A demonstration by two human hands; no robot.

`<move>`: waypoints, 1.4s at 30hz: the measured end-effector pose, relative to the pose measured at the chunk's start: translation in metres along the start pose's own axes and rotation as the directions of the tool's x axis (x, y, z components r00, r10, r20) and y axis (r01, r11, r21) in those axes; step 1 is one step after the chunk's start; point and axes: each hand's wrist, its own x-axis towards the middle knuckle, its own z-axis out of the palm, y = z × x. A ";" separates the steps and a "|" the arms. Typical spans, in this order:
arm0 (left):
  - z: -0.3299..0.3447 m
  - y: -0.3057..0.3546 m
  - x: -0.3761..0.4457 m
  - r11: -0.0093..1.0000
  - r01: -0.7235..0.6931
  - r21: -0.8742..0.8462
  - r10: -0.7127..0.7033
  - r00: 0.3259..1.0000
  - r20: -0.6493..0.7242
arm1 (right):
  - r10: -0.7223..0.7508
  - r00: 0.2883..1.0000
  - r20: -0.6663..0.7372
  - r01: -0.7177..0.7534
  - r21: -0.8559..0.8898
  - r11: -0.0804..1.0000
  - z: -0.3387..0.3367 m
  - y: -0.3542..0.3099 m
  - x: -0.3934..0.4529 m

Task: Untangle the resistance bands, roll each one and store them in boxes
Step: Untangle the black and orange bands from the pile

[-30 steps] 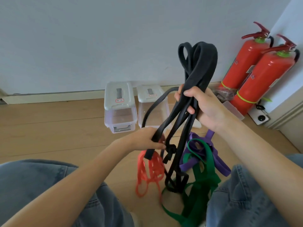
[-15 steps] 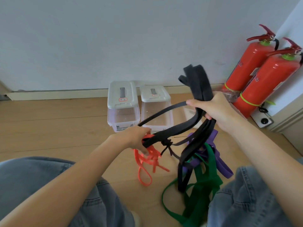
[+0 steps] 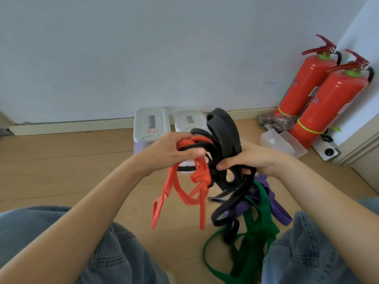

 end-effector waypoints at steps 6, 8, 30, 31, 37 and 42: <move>0.005 -0.009 0.004 0.993 0.059 0.106 -0.065 0.996 0.056 | 0.001 0.974 -0.225 0.005 0.025 1.000 -0.022 0.002 -0.002; 0.003 -0.012 0.003 0.991 0.134 0.001 -0.133 0.985 0.110 | -0.012 0.985 -0.170 0.008 -0.023 1.000 -0.020 0.001 -0.004; -0.008 0.000 0.011 0.974 0.048 -0.222 -0.150 0.871 -0.469 | 0.232 0.945 -0.230 -0.271 -0.156 0.950 -0.010 0.018 0.018; -0.010 -0.008 0.012 0.985 0.126 -0.120 -0.167 0.879 -0.446 | 0.192 0.955 -0.227 -0.223 -0.118 0.968 -0.010 0.016 0.017; 0.009 -0.027 0.006 0.934 0.329 0.141 -0.343 0.935 0.094 | -0.002 0.992 -0.125 -0.002 -0.033 0.999 -0.005 -0.005 0.004; 0.025 -0.032 0.012 0.924 0.208 0.322 -0.212 0.977 -0.024 | -0.105 0.990 -0.091 0.104 -0.021 0.994 -0.002 -0.011 -0.002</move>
